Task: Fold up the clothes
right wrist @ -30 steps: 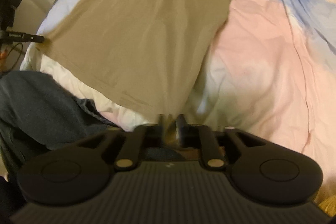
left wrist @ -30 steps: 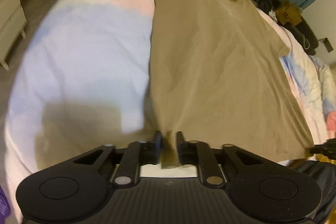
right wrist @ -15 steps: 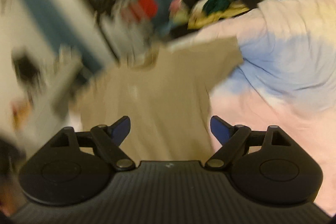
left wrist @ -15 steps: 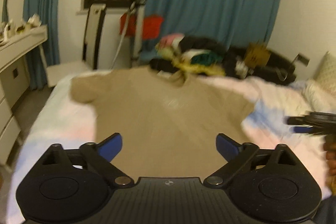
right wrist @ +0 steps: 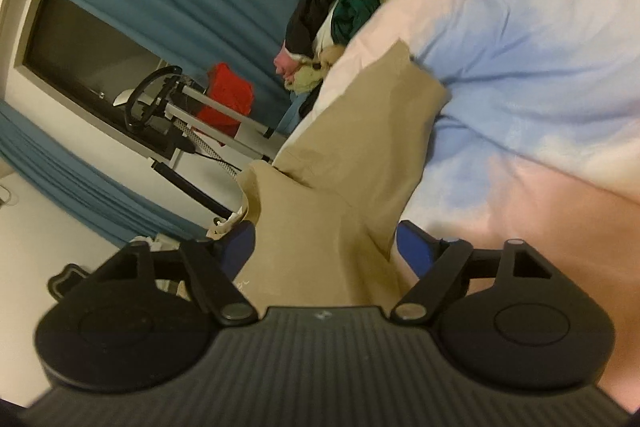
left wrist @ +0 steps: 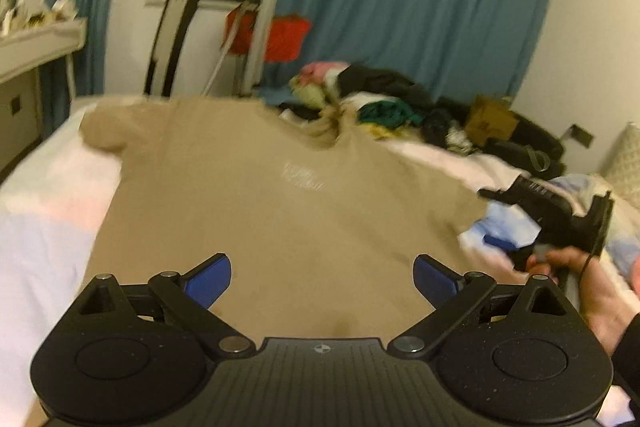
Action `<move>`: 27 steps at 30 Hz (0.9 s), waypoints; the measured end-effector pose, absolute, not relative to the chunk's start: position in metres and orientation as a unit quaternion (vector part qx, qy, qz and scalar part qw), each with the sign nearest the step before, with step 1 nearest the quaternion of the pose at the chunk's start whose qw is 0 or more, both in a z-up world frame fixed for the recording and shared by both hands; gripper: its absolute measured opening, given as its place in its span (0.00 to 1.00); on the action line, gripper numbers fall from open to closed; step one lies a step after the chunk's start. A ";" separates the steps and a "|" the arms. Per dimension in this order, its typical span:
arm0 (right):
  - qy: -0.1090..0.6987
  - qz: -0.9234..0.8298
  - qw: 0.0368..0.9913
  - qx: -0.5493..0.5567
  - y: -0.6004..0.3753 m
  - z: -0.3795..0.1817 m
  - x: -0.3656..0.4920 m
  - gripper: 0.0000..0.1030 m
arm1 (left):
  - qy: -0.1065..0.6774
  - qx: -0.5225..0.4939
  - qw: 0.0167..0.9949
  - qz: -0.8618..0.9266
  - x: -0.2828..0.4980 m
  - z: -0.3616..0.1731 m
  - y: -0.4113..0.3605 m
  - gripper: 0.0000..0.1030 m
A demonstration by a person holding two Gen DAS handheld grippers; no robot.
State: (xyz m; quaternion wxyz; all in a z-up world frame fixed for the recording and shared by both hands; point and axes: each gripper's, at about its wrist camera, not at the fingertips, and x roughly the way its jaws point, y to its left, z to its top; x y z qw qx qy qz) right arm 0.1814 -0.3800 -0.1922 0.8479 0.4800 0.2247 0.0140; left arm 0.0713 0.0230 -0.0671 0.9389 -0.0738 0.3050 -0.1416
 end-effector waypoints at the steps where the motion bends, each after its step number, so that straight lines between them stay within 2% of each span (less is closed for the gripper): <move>1: 0.227 0.014 0.847 0.480 -0.381 -0.197 0.188 0.78 | 0.313 -0.076 0.937 -0.139 0.076 -0.073 0.025 0.95; 4: 0.237 -0.002 0.845 0.480 -0.384 -0.215 0.212 0.76 | 0.317 -0.070 0.937 -0.128 0.084 -0.084 0.030 0.95; 8: 0.197 -0.006 0.858 0.475 -0.387 -0.233 0.232 0.76 | 0.315 -0.069 0.939 -0.123 0.098 -0.092 0.030 0.95; 16: 0.121 -0.004 0.883 0.453 -0.395 -0.237 0.274 0.75 | 0.336 -0.098 0.929 -0.123 0.122 -0.112 0.037 0.95; 25: 0.080 -0.013 0.908 0.410 -0.392 -0.239 0.327 0.73 | 0.369 -0.121 0.912 -0.133 0.137 -0.135 0.041 0.95; 27: 0.083 -0.023 0.913 0.399 -0.392 -0.235 0.337 0.64 | 0.369 -0.116 0.912 -0.135 0.141 -0.138 0.039 0.95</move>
